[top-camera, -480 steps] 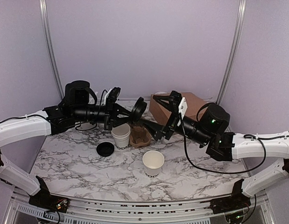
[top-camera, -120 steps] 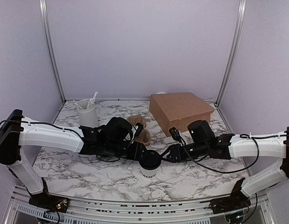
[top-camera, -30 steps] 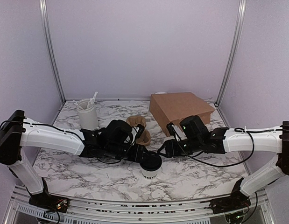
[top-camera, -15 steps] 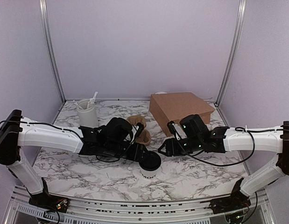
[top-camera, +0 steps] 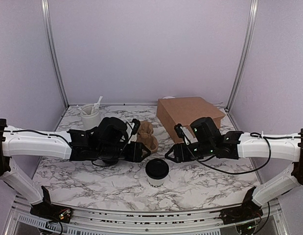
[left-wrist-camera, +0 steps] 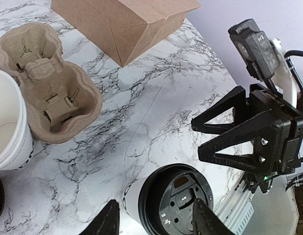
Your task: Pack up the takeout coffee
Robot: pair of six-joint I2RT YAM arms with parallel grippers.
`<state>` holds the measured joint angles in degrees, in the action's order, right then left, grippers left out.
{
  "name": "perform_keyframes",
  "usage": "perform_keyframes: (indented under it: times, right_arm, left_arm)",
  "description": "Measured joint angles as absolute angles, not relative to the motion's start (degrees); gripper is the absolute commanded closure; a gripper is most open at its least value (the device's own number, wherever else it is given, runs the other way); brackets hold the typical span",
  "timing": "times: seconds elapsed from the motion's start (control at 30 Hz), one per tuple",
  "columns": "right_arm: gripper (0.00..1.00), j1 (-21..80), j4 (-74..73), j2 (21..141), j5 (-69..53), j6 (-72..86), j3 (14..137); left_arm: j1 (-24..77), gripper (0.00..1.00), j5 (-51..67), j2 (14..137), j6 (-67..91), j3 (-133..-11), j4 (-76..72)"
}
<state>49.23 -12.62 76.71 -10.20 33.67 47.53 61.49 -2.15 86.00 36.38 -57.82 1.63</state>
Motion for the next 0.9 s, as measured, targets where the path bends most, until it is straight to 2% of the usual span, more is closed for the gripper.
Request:
perform_keyframes:
  times: [0.3,0.9]
  right_arm:
    - [0.56,50.4,-13.0,73.7,-12.6,32.7,47.5]
    - [0.61,54.8,-14.0,76.1,-13.4,33.4,47.5]
  left_arm:
    - [61.1,0.51,-2.2,86.5,38.5,-55.0,2.0]
    - [61.1,0.52,2.5,88.6,39.6,-55.0,1.8]
